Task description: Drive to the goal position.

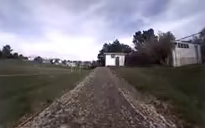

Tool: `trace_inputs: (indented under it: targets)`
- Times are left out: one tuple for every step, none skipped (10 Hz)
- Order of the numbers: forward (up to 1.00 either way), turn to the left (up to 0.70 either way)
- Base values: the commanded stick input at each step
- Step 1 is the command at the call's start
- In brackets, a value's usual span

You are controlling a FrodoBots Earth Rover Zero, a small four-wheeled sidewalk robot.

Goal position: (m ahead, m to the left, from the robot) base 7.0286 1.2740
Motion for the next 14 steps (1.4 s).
trace_inputs:
  targets:
    - [0.85,0.0]
    - [0.85,0.0]
    - [0.85,0.0]
    - [0.85,0.0]
    - [0.85,0.0]
    - [0.85,-0.01]
    - [0.85,-0.2]
    - [0.85,-0.34]
    - [0.85,-0.34]
    - [0.85,-0.2]
    - [0.85,0.0]
    - [0.85,0.0]
    - [0.85,0.0]
    - [0.85,0.0]
